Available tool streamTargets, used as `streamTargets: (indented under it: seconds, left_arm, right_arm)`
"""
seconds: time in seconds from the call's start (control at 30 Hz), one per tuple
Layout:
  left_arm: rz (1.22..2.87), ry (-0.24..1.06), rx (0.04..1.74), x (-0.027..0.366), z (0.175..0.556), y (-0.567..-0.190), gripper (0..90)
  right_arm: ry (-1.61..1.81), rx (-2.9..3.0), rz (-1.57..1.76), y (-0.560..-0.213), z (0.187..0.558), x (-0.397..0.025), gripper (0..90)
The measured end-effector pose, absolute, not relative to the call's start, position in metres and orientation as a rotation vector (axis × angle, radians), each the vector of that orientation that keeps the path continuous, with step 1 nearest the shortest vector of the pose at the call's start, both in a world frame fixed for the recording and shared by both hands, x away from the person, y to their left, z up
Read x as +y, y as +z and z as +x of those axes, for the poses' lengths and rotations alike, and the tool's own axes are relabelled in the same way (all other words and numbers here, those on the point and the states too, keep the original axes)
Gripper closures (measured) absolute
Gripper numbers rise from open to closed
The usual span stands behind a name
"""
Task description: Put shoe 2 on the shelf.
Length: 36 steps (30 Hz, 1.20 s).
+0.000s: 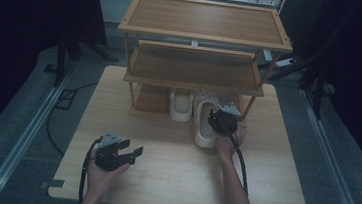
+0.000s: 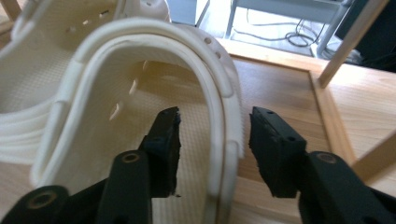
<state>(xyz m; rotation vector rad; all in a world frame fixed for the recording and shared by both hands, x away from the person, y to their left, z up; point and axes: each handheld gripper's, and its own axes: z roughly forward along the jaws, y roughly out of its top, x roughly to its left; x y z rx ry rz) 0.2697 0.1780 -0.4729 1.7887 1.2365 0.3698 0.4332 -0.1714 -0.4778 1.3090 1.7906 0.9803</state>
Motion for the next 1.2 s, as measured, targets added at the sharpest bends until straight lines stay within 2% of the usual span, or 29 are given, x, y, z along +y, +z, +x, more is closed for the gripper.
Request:
streamTargets:
  seconds: [0.2,0.5,0.63,0.97,1.07,1.2]
  left_arm:
    - [1.806,0.363,1.232,0.176,0.27,-0.475,38.7]
    - [1.815,0.362,1.232,0.173,0.27,-0.476,38.7]
    - [1.816,0.36,1.232,0.173,0.27,-0.476,38.7]
    - [1.815,0.36,1.231,0.173,0.269,-0.475,38.6]
    - [1.815,0.358,1.229,0.173,0.269,-0.476,38.6]
    - [1.819,0.355,1.229,0.172,0.269,-0.477,38.6]
  right_arm:
    - [1.019,1.825,1.271,-0.471,0.407,-0.183,46.9]
    - [1.11,1.912,1.209,-0.454,0.365,-0.201,50.4]
    - [1.159,1.979,1.177,-0.45,0.346,-0.207,58.5]
    - [1.14,2.145,1.105,-0.46,0.312,-0.219,86.3]
    - [1.113,2.222,1.099,-0.469,0.308,-0.222,90.0]
    - [1.08,2.288,1.113,-0.484,0.308,-0.221,90.0]
